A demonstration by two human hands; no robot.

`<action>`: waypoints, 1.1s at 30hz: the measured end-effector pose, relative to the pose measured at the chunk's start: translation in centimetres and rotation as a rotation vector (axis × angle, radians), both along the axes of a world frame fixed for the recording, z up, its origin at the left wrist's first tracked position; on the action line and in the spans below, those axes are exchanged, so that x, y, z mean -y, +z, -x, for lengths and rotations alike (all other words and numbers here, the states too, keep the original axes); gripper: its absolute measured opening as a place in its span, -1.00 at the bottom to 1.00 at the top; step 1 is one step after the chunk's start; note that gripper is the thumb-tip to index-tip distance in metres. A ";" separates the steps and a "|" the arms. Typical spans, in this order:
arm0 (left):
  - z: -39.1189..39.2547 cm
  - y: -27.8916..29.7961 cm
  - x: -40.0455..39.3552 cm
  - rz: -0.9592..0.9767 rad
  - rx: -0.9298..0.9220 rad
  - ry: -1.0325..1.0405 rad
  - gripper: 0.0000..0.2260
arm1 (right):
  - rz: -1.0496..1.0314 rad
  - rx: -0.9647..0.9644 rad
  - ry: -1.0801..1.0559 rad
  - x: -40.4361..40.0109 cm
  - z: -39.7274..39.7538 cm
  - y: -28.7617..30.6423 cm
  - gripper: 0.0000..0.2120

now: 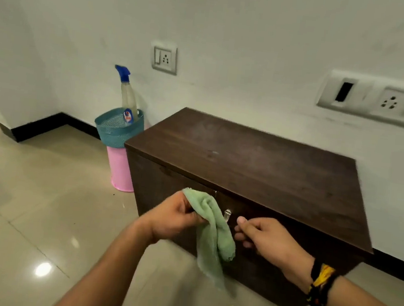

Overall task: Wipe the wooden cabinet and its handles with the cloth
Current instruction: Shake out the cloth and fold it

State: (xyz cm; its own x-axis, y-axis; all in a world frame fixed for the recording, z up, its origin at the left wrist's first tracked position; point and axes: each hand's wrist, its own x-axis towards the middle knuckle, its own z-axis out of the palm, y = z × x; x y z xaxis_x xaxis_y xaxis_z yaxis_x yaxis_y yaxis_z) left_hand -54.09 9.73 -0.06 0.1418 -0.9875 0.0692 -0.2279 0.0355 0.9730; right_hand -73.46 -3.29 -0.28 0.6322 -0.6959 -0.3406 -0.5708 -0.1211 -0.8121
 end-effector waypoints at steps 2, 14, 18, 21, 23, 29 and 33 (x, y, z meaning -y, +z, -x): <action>0.5 4.2 -0.6 0.102 -0.125 -0.076 -0.77 | -0.091 0.073 0.114 -0.6 1.2 2.5 -0.56; 9.9 20.1 -3.8 -0.020 -0.582 0.308 -0.43 | -0.228 0.830 -0.163 -5.1 6.8 16.9 -0.84; 11.9 22.1 -5.1 -0.020 -0.484 0.225 -0.14 | -0.158 0.906 -0.205 -5.5 7.5 18.7 -0.85; 12.7 21.4 -4.4 -0.069 -0.037 0.218 -0.62 | -0.135 0.928 -0.237 -5.6 7.1 19.4 -0.87; 12.6 20.6 -3.9 -0.069 0.123 0.293 -0.82 | -0.099 0.910 -0.204 -5.5 6.4 19.2 -0.87; 8.7 22.5 -0.5 0.206 0.260 0.565 -0.87 | -0.086 0.885 -0.267 -3.0 3.7 16.8 -0.34; 6.9 24.8 2.6 0.324 0.623 0.604 -0.90 | -0.069 0.938 -0.096 -2.7 2.7 18.0 -0.22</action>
State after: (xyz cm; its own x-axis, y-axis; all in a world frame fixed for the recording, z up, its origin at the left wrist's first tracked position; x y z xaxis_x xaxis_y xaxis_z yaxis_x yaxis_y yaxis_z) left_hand -61.01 7.08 24.78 0.4703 -0.6775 0.5656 -0.7750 -0.0105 0.6319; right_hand -76.13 -0.58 17.72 0.6101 -0.7567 0.2351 0.3137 -0.0418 -0.9486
